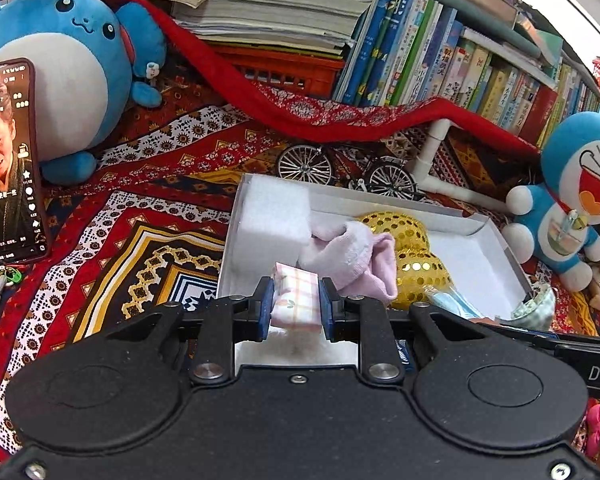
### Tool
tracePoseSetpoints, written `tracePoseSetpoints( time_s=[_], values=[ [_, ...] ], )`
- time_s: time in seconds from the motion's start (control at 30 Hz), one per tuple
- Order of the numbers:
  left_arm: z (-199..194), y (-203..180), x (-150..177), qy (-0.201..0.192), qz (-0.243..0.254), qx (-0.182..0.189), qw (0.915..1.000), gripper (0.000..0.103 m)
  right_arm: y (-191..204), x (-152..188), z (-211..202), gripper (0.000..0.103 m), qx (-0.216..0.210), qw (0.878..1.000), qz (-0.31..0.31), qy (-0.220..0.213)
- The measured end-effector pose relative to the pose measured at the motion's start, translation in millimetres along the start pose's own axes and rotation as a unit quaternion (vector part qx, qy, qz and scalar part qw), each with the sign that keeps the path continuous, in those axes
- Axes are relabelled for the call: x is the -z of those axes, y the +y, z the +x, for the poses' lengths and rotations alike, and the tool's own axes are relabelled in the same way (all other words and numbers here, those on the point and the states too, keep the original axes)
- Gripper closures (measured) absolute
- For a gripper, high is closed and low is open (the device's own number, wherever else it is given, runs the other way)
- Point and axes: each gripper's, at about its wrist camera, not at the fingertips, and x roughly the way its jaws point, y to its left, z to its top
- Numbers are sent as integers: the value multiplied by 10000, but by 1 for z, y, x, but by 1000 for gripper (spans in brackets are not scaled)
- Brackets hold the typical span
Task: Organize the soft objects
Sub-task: 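Release the tissue into the box with the left tool while the right tool drops the mask packet in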
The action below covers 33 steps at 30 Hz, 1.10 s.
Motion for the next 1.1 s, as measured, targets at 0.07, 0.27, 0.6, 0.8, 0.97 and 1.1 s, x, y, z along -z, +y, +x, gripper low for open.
tracePoseSetpoints(
  time_s=[0.07, 0.27, 0.6, 0.8, 0.97, 1.1],
  values=[
    [3, 0, 1, 32, 18, -11, 10000, 80, 0, 2, 2, 57, 4, 10000, -5, 21],
    [7, 0, 4, 53, 55, -49, 10000, 80, -1, 4, 3, 57, -15, 10000, -10, -4],
    [-2, -3, 6, -124, 217, -208, 9995, 53, -4, 9, -2, 39, -23, 9999, -21, -149],
    [-21, -7, 6, -269, 243, -90, 9993, 43, -4, 11, -15, 34, -20, 9995, -117, -285],
    [-40, -11, 7, -392, 295, 33, 9988, 37, -5, 13, -26, 31, -32, 9991, -181, -389],
    [-56, -16, 9, -491, 355, 132, 9981, 35, -5, 17, -38, 30, -41, 9984, -258, -509]
  ],
)
